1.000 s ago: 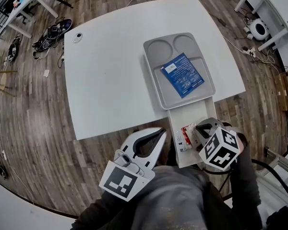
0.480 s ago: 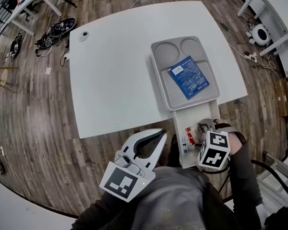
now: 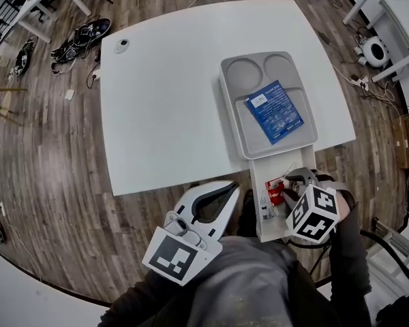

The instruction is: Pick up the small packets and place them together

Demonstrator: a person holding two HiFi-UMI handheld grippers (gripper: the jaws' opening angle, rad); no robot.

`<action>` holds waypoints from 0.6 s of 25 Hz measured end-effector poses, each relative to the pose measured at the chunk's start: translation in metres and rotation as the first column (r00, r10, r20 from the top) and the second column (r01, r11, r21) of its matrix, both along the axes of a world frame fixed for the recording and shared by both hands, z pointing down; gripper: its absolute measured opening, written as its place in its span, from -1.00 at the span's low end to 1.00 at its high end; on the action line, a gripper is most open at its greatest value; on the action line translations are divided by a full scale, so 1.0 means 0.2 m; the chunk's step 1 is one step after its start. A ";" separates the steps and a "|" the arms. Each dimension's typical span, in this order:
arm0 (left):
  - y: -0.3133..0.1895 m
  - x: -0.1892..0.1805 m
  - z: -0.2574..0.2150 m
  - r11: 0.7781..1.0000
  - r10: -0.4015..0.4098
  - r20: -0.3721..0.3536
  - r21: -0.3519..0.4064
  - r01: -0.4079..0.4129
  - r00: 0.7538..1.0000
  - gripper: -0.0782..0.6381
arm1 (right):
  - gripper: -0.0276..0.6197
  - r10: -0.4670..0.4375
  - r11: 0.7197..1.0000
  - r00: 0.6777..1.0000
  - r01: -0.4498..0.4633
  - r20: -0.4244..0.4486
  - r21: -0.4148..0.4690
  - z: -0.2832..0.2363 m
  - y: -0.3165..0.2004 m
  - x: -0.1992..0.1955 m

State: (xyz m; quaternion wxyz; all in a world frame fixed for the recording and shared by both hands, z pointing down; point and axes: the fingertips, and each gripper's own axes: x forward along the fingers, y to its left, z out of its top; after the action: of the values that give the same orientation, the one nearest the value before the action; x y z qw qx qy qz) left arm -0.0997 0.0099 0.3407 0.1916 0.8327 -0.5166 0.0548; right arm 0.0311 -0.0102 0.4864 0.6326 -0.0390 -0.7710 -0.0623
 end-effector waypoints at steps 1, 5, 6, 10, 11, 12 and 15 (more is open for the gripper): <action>0.00 0.01 0.00 1.000 0.008 0.001 0.001 -0.008 1.000 -0.78 | -0.52 0.021 1.000 0.999 -0.021 0.031 0.003 -0.03 0.00 -0.01; -0.01 0.05 -0.01 0.999 0.041 0.005 0.004 -0.041 0.999 -0.78 | -0.52 0.134 0.991 0.973 -0.135 0.187 -0.004 -0.18 -0.04 -0.05; -0.01 0.07 -0.02 0.999 0.050 0.007 0.010 -0.050 0.999 -0.78 | -0.52 0.164 0.986 0.961 -0.165 0.223 -0.017 -0.21 -0.05 -0.06; -0.01 0.09 -0.07 0.997 0.075 0.019 0.035 -0.076 0.997 -0.78 | -0.52 0.239 0.971 0.913 -0.235 0.332 -0.052 -0.36 -0.08 -0.07; -0.01 0.09 -0.09 0.996 0.076 0.022 0.042 -0.077 0.997 -0.78 | -0.52 0.246 0.968 0.901 -0.243 0.357 -0.054 -0.41 -0.09 -0.08; -0.01 0.09 -0.10 0.996 0.077 0.026 0.050 -0.078 0.997 -0.78 | -0.52 0.252 0.967 0.888 -0.250 0.385 -0.054 -0.45 -0.10 -0.10; -0.01 0.06 -0.12 0.996 0.066 0.033 0.066 -0.068 0.997 -0.78 | -0.52 0.261 0.960 0.843 -0.278 0.470 -0.034 -0.60 -0.21 -0.15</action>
State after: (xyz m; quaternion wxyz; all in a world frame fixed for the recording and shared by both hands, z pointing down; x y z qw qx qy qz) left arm -0.0878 0.0089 0.3166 0.1540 0.8545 -0.4929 0.0566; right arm 0.0015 -0.0526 0.3671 0.4297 0.0971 -0.8977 0.0060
